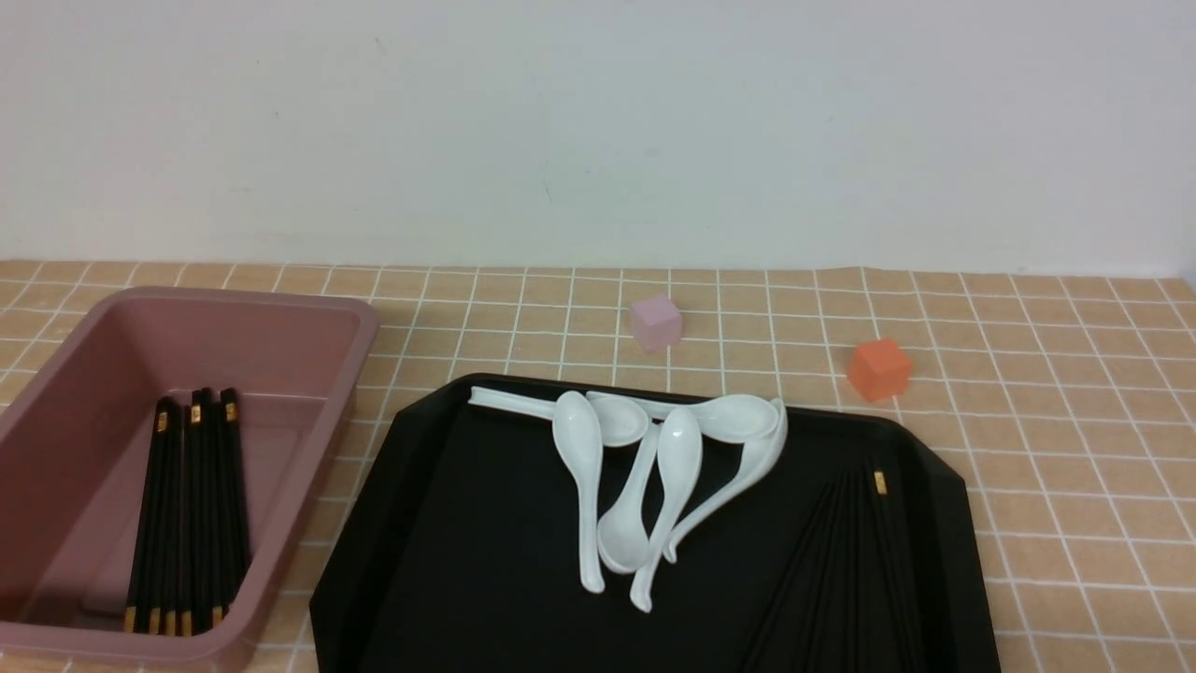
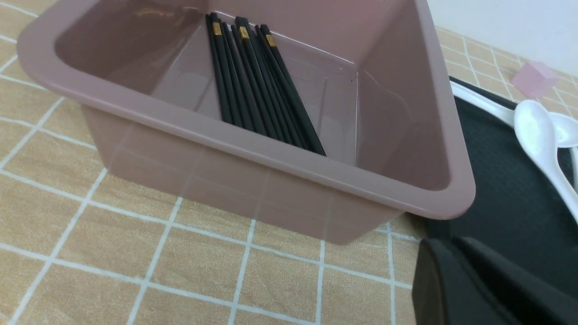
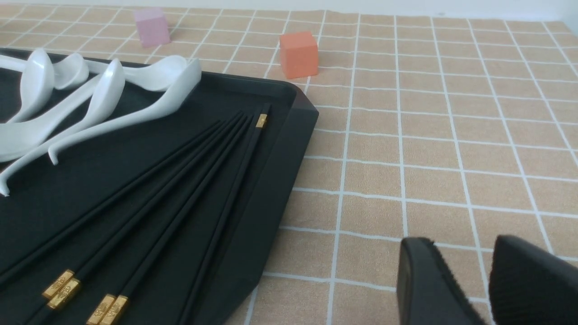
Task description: On brown tablecloth take chopsticks from black tray and put them in box.
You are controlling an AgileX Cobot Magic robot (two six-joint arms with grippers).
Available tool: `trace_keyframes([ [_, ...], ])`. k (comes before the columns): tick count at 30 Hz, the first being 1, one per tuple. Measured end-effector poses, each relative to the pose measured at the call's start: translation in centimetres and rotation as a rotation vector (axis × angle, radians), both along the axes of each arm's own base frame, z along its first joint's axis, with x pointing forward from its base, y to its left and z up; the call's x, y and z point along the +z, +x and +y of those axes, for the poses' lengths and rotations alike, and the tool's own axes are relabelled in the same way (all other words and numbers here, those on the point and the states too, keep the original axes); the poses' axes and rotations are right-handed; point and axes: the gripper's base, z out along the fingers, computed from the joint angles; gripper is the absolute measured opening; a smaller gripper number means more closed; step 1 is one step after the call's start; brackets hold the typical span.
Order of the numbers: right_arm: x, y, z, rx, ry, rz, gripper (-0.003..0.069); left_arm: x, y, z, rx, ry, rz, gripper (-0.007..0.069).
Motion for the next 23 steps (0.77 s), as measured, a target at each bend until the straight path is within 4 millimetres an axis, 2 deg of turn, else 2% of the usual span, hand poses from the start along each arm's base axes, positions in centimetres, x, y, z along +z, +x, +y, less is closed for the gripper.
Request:
trace_keyframes([
  [23, 0.00, 0.00, 0.00, 0.000, 0.000, 0.000, 0.0240, -0.01, 0.00, 0.01, 0.000, 0.002, 0.001, 0.0050],
])
